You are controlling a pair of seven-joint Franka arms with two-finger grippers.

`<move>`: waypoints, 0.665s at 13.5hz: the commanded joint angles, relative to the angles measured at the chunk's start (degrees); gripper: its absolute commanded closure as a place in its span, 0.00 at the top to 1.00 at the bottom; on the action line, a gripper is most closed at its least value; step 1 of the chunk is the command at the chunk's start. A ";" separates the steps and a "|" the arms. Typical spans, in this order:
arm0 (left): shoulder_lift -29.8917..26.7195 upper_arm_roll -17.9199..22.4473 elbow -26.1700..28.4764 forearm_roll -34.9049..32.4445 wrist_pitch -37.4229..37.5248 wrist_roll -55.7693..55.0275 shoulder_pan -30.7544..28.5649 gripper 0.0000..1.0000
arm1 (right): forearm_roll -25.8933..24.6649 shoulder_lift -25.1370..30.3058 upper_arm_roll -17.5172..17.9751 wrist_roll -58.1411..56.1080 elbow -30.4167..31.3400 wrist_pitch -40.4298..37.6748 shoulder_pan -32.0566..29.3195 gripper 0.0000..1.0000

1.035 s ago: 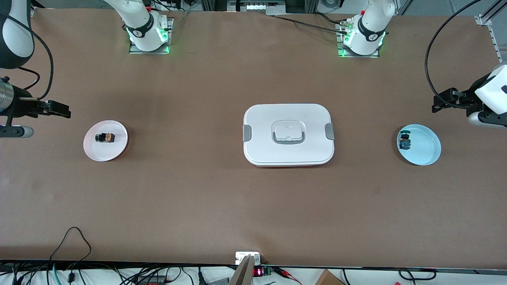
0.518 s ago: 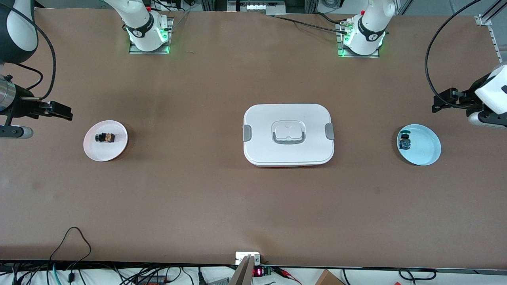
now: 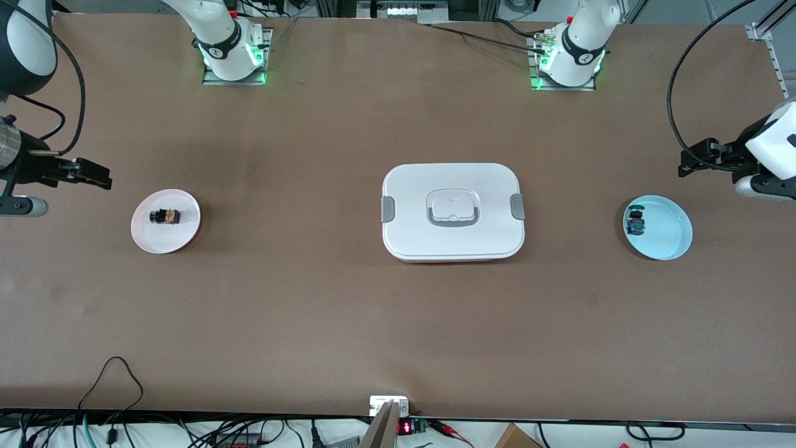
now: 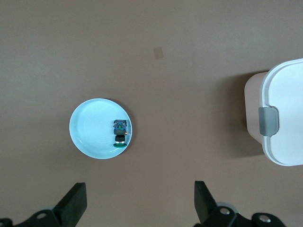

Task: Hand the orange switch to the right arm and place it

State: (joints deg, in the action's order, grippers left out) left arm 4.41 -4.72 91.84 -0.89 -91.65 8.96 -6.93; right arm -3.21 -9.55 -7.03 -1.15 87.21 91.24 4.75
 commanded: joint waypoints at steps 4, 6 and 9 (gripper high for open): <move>1.04 -0.11 -2.01 0.72 1.30 -0.52 -0.18 1.00 | -0.13 7.60 0.00 0.01 6.55 1.65 0.26 1.00; 1.04 -0.11 -2.01 0.72 1.30 -0.52 -0.18 1.00 | 0.05 8.85 0.00 0.01 7.97 2.19 0.26 1.00; 1.04 -0.11 -2.01 0.72 1.30 -0.52 -0.18 1.00 | 0.05 8.76 0.00 0.44 7.01 1.66 0.26 1.00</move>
State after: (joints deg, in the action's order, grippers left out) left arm 4.44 -4.72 91.83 -0.89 -91.65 8.96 -6.94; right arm -3.20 -2.18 -7.02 -1.15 92.94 92.02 4.77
